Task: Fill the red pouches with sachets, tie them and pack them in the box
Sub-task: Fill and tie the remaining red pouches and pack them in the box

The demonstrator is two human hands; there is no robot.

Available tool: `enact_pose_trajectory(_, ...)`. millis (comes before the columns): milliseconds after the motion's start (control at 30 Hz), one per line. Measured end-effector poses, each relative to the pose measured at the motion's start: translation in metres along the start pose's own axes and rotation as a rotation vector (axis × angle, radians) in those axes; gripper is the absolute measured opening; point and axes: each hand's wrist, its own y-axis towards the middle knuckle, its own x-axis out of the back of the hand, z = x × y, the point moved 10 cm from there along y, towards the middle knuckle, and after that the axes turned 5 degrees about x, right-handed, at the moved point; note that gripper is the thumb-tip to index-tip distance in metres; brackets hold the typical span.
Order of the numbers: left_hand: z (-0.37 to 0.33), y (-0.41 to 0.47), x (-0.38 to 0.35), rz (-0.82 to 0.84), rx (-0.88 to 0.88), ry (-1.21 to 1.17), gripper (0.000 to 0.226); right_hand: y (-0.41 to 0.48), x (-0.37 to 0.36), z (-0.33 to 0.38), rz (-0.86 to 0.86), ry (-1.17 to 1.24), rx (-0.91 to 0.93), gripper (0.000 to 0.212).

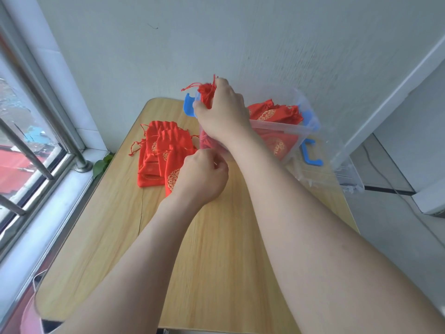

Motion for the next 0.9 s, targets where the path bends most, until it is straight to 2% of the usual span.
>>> enact_pose_trajectory(167, -0.004, -0.001, -0.004, 0.007, -0.038, 0.05, 0.018, 0.009, -0.002, -0.007, -0.03, 0.009, -0.085, 0.029)
enact_pose_trajectory(333, -0.003, -0.003, 0.001, -0.029, -0.033, 0.08, 0.023, 0.003, 0.034, -0.019, -0.18, 0.164, -0.161, 0.029)
enact_pose_trajectory(433, -0.003, -0.004, 0.0, -0.021, -0.019, 0.066, 0.023, 0.0, 0.053, -0.042, -0.245, 0.09, -0.238, 0.029)
enact_pose_trajectory(500, -0.004, -0.004, -0.001, -0.036, -0.024, 0.084, 0.022, -0.005, 0.065, -0.062, -0.277, -0.071, -0.323, 0.035)
enact_pose_trajectory(600, -0.002, -0.001, -0.001, -0.085, -0.022, 0.187, 0.023, -0.016, 0.074, -0.082, -0.285, -0.269, -0.433, 0.062)
enact_pose_trajectory(667, 0.002, -0.001, 0.001, -0.108, 0.032, 0.245, 0.026, -0.02, 0.077, -0.076, -0.355, -0.302, -0.345, 0.062)
enact_pose_trajectory(733, 0.004, -0.003, 0.004, -0.118, 0.08, 0.296, 0.028, -0.024, 0.073, -0.054, -0.438, -0.296, -0.1, 0.047)
enact_pose_trajectory(767, 0.004, -0.005, 0.006, -0.126, 0.103, 0.322, 0.026, -0.024, 0.066, -0.044, -0.423, -0.309, 0.007, 0.035)
enact_pose_trajectory(800, 0.006, -0.006, 0.008, -0.136, 0.134, 0.35, 0.023, -0.025, 0.058, -0.038, -0.372, -0.33, 0.061, 0.025)
enact_pose_trajectory(833, 0.009, -0.008, 0.01, -0.144, 0.173, 0.382, 0.022, -0.025, 0.048, -0.038, -0.295, -0.364, 0.061, 0.026)
enact_pose_trajectory(900, 0.018, -0.01, 0.015, -0.141, 0.263, 0.445, 0.028, -0.025, 0.033, -0.048, -0.121, -0.443, -0.032, 0.048)
